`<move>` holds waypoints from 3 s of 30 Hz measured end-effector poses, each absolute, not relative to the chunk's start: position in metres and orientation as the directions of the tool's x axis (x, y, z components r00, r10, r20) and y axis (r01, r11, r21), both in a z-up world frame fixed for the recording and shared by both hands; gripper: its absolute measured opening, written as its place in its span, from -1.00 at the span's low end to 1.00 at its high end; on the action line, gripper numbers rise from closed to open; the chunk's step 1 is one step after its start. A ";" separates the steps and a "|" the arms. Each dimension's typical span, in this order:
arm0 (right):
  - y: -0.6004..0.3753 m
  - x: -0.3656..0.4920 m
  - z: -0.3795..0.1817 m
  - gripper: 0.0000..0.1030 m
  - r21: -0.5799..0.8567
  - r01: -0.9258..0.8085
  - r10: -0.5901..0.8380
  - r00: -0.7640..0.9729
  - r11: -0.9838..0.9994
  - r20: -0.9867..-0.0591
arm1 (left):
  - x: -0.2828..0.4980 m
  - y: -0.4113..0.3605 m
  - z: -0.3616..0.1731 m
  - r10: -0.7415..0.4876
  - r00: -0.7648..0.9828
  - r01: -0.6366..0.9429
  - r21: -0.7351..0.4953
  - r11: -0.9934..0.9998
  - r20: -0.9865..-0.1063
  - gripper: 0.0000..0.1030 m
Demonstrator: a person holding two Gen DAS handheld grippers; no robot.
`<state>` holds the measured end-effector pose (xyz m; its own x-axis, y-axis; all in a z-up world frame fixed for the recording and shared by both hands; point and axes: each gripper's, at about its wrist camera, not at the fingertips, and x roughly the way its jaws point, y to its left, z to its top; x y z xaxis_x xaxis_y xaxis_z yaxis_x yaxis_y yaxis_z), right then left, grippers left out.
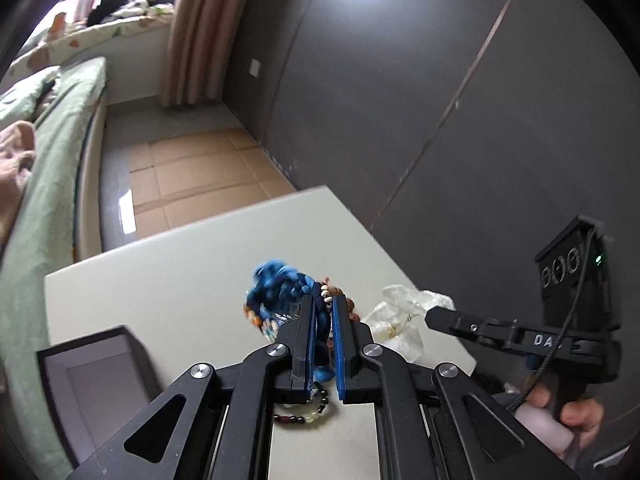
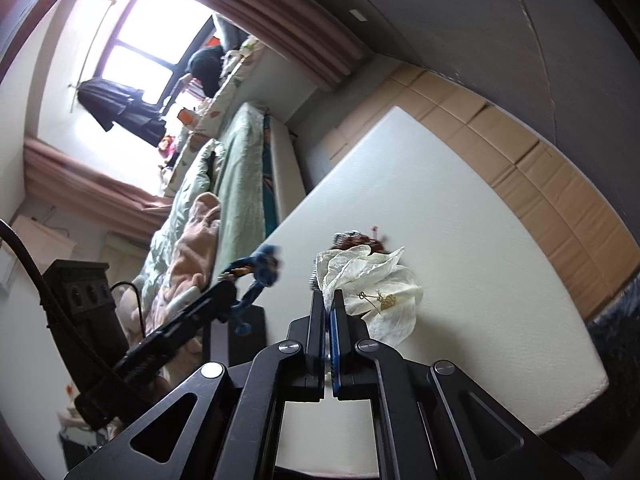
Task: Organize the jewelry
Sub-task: 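Grasp the blue beaded bracelet with the left tool while the right tool holds the white pouch, then carry the blue bracelet into the black box with the left tool while the right tool drops the pouch in, then move the left tool to the dark bead bracelet and grasp it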
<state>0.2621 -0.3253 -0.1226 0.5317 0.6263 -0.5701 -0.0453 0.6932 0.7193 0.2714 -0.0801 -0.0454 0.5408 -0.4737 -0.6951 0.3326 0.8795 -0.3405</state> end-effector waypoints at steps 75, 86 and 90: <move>-0.298 0.259 -0.111 0.50 0.726 -0.062 0.641 0.525 0.685 -0.559 | 0.245 -0.013 -0.066 -0.323 0.557 0.126 -0.306 0.944 -0.765 0.41; -0.325 0.260 -0.131 0.50 0.673 0.068 0.557 0.502 0.737 -0.661 | 0.255 -0.065 -0.096 -0.325 0.457 0.222 -0.247 0.943 -0.828 -0.08; -0.331 0.257 -0.140 0.49 0.649 0.106 0.531 0.485 0.753 -0.695 | 0.262 -0.077 -0.114 -0.297 0.411 0.212 -0.227 0.951 -0.862 -0.17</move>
<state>0.2575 -0.3311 -0.1401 0.4849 0.5307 -0.6952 0.1059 0.7534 0.6490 0.2621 -0.0770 -0.1137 0.4110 -0.2972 -0.8618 0.2124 0.9506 -0.2265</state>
